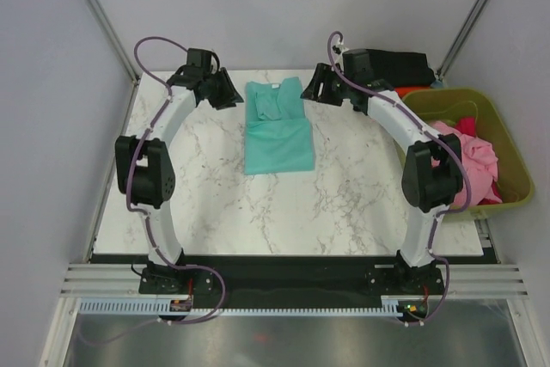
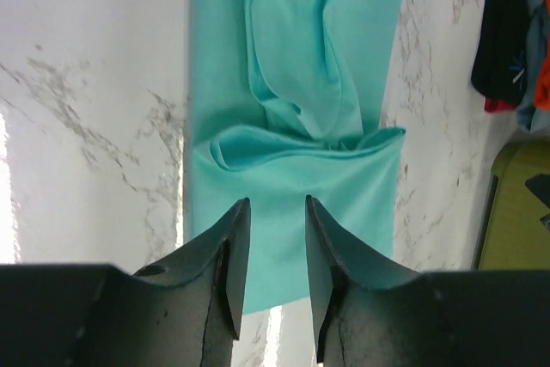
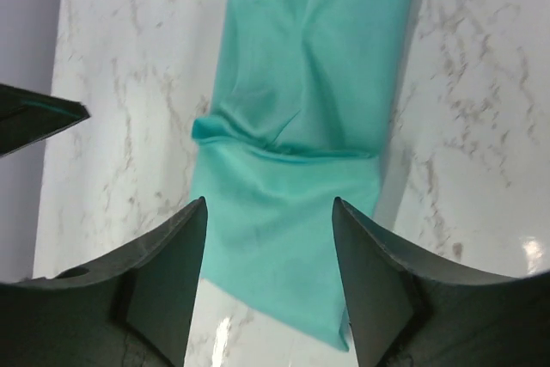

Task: Fold and stack the t-shirts
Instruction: Fold the tshirt

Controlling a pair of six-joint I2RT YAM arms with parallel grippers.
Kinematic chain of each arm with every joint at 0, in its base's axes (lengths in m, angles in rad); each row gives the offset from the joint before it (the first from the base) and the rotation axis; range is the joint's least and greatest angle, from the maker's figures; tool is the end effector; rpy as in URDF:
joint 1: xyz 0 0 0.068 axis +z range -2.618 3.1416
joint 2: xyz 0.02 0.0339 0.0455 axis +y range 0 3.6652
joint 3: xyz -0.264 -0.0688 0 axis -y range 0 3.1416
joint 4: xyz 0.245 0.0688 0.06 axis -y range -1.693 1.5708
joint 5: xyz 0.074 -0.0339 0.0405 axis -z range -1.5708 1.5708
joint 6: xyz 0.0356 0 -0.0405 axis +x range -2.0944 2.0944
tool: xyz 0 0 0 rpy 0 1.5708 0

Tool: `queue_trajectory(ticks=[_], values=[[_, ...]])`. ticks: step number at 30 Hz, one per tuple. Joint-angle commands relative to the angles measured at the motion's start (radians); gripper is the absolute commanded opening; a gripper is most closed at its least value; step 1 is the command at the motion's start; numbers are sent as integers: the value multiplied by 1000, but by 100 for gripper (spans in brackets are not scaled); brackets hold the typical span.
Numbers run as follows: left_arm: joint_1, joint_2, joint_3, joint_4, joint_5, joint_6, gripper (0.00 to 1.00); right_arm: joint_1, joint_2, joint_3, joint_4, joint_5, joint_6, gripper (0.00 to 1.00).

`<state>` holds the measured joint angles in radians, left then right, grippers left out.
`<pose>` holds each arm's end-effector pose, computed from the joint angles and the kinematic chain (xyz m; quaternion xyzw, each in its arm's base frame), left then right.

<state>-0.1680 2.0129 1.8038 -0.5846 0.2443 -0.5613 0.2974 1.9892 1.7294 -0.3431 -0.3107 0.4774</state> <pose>0.4532 -0.0856 0.2826 -0.1342 0.9099 -0.2394 0.3111 0.4446 0.1476 0.2886 0.0069 0.8774 0.3005 0.3739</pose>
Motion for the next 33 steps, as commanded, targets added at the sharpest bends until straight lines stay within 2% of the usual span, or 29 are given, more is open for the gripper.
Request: queue_trajectory(ticks=[1,2,4,7,10,18,22,27,33], values=[[-65,-130,-183,109,33,37,38,11,-58,-174,224,-178,52,64],[-83,-169,-269,153,74,22,38,11,-44,-192,248,-276,61,61],[-103,-180,-319,263,110,14,36,16,5,-194,297,-350,76,50],[-142,-137,-302,305,167,15,36,13,65,-176,309,-403,73,39],[-174,-69,-245,328,194,17,36,8,120,-153,311,-422,46,35],[-191,161,-75,335,185,11,34,-30,338,-39,371,-550,26,34],[-185,260,-14,316,130,24,34,-43,450,-2,406,-632,43,34],[-165,368,72,292,89,28,34,-61,502,16,435,-668,79,41],[-163,365,252,207,108,43,34,-63,481,78,435,-729,108,50]])
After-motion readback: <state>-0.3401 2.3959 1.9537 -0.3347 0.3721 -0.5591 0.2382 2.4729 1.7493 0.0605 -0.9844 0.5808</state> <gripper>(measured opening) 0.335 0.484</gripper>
